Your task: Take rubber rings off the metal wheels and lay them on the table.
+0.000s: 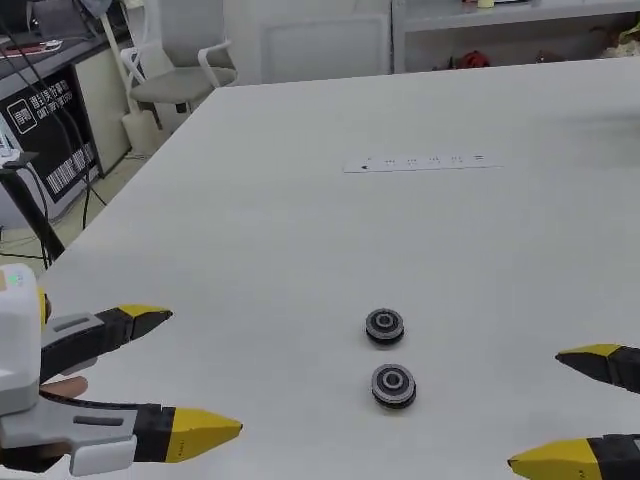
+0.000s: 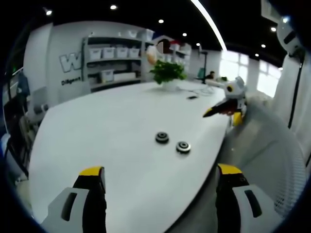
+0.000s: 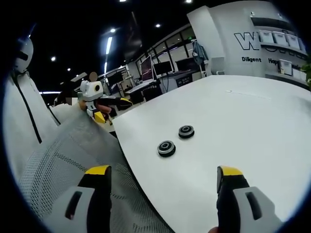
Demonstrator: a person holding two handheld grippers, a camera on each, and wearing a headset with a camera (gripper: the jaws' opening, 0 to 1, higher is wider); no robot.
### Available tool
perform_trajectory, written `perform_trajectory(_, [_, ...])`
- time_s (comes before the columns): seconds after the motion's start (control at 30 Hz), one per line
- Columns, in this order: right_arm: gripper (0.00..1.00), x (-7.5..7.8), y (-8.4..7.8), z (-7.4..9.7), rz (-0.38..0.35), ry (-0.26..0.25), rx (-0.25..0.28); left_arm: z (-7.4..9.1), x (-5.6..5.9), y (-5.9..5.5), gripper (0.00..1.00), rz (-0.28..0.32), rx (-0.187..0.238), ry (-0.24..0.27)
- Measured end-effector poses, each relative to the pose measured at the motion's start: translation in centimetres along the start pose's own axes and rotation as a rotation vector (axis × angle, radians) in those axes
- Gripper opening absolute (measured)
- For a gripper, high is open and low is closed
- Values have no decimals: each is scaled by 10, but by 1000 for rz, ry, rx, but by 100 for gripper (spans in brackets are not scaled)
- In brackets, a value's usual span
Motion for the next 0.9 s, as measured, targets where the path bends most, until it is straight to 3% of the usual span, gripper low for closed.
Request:
perform_trajectory(0.17, [87, 3, 4, -1, 2, 1, 10, -3, -1, 4, 95, -9, 2, -4])
perform_trajectory(0.43, [86, 12, 10, -1, 3, -3, 23, -8, 1, 19, 95, -55, 6, -31])
perform_trajectory(0.67, [84, 16, 17, -4, 19, 2, 33, -12, 2, 38, 94, -111, 22, -53])
perform_trajectory(0.9, [82, 22, 25, -9, 39, 14, 43, -17, -2, 64, 93, -142, 86, -65])
Point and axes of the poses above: the centre of the closed fingertips' face, and the gripper's own axes: z roughly backward along the fingers, x roughly to its right, y roughly out of its top, the point moved 1 cm from there along z, roughly backward along the fingers, and after that the axes turned 3 degrees about -z, right-handed, at the moved point
